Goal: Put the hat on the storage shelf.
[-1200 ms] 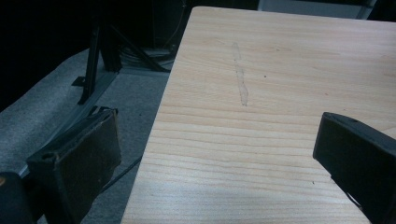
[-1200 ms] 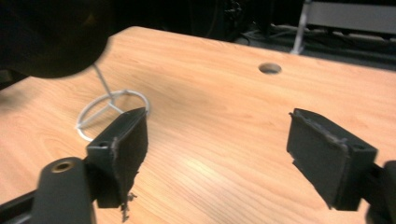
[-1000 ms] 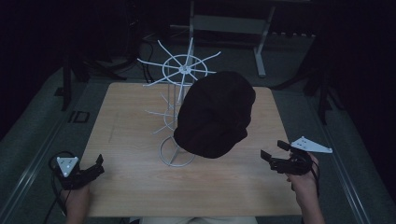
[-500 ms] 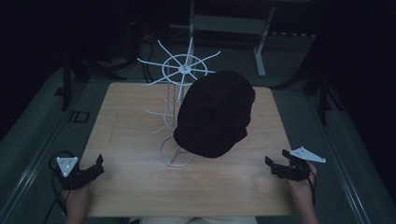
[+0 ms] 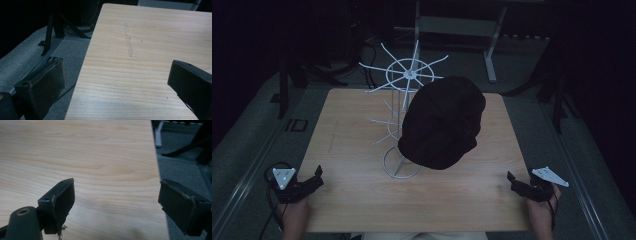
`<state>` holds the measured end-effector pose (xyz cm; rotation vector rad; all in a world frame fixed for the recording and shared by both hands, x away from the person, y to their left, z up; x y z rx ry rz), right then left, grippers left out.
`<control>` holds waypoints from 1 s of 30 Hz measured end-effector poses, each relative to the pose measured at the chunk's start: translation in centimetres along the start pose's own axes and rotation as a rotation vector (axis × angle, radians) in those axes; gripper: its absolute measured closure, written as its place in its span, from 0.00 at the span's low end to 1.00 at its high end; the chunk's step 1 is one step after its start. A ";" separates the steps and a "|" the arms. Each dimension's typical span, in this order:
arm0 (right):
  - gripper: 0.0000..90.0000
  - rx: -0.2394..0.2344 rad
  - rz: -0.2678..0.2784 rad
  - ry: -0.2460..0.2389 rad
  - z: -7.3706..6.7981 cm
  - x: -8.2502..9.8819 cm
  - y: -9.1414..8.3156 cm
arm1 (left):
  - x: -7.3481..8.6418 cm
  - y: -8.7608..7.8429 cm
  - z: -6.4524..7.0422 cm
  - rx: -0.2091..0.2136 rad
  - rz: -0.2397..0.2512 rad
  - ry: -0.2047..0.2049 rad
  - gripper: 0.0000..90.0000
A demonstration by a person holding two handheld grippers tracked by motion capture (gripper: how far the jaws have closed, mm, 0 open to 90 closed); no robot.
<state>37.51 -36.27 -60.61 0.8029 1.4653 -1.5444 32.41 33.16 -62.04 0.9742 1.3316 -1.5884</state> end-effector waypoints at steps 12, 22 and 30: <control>0.15 0.055 -0.017 0.009 0.9 0.8 0.7 | 0.0 0.0 0.0 0.003 0.004 -0.004 0.02; 0.17 0.133 -0.016 0.052 2.3 0.8 0.7 | 0.0 -0.1 0.0 0.006 0.008 -0.004 0.02; 0.17 0.139 -0.030 0.074 2.6 0.9 0.8 | 0.0 -0.1 0.0 0.006 0.007 -0.006 0.02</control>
Point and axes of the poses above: each handheld gripper's, and its own axes: y roughly forward along the jaws, x roughly out of its underside, z roughly to its right, the point moved 9 cm from there along y, roughly forward along the jaws, and after that the axes turned 11 degrees about x, right-handed, at the moved point
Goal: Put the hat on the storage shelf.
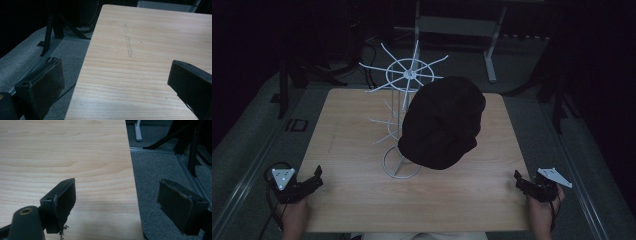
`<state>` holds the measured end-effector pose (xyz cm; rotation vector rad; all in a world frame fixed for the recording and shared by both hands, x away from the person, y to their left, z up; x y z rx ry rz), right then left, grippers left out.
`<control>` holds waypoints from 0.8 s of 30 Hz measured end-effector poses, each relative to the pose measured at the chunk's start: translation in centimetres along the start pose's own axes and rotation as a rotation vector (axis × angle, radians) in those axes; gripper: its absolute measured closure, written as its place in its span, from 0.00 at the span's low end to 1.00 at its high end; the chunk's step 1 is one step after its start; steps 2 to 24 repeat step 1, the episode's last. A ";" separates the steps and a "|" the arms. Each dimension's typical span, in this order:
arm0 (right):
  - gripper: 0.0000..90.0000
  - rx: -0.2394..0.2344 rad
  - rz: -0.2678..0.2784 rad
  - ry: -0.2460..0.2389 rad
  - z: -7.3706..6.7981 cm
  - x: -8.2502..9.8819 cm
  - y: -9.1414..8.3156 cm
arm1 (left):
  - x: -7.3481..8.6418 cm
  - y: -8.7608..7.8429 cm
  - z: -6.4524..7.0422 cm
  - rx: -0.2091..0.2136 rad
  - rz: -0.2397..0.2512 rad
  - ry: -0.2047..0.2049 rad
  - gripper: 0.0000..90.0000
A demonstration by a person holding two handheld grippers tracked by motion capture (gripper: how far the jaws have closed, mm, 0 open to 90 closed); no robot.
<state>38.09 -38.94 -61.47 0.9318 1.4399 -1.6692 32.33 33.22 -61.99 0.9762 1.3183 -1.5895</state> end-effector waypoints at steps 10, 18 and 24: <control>0.17 -0.002 0.000 -0.002 0.0 0.0 0.0 | 0.0 0.0 0.0 0.000 0.000 0.000 0.02; 0.17 -0.002 0.000 -0.002 0.0 0.0 0.0 | 0.0 0.0 0.0 0.000 0.000 0.000 0.02; 0.17 -0.002 0.000 -0.002 0.0 0.0 0.0 | 0.0 0.0 0.0 0.000 0.000 0.000 0.02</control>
Point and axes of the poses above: each handheld gripper's, and its own axes: y roughly forward along the jaws, x roughly out of its underside, z roughly to its right, the point moved 9 cm from there along y, roughly forward along the jaws, and after that the axes turned 11 degrees about x, right-handed, at the moved point
